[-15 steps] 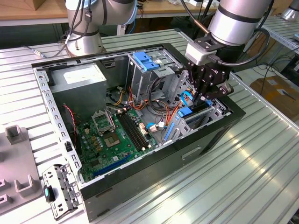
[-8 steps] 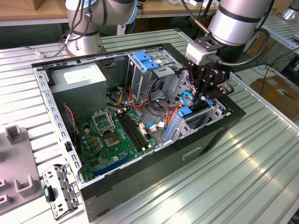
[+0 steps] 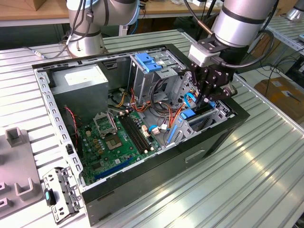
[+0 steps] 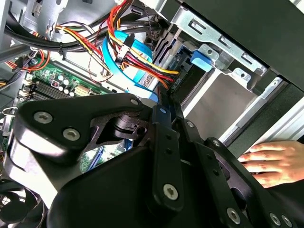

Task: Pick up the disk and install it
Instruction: 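Insert the second disk wire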

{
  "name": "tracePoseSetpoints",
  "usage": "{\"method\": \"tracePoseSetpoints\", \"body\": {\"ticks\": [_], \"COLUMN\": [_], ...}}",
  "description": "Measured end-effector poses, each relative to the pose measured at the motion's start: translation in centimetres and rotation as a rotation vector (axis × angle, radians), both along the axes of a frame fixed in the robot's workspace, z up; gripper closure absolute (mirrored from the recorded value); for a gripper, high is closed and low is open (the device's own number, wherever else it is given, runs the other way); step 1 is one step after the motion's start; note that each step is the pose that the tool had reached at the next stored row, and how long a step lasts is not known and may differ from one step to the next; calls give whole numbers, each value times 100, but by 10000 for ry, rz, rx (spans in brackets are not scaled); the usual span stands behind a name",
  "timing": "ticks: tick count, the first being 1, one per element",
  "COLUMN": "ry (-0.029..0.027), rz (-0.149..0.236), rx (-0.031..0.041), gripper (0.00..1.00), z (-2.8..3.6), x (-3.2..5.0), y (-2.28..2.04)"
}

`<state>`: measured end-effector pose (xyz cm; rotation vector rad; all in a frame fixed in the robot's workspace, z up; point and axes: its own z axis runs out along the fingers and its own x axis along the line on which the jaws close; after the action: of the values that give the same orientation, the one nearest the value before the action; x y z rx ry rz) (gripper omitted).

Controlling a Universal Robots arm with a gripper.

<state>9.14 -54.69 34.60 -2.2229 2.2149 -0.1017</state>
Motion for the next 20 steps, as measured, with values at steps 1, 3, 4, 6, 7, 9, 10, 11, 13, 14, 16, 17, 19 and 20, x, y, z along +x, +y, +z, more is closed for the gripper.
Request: {"method": "tracePoseSetpoints", "body": {"ticks": [1, 3, 4, 6, 7, 9, 10, 11, 13, 14, 16, 17, 19, 20], "ry": [0, 0, 1, 1, 1, 1, 1, 1, 0, 0, -1, -2, 0, 0], "rz": [0, 0, 0, 0, 0, 0, -1, -1, 0, 0, 0, 1, 0, 0], "rx": [0, 4, 3, 8, 12, 29, 39, 38, 47, 45, 56, 63, 53, 50], "gripper": [84, 84, 84, 84, 84, 84, 84, 84, 84, 84, 76, 76, 76, 76], "z": [-3, -23, -30, -41, -53, -75, -81, -81, -85, -84, -72, -58, 6, 44], "x": [0, 0, 0, 0, 0, 0, -1, 0, 0, 0, 0, 1, 1, 0], "y": [-1, -6, -11, -15, -17, -25, -30, -30, -31, -32, -31, -30, -29, -30]}}
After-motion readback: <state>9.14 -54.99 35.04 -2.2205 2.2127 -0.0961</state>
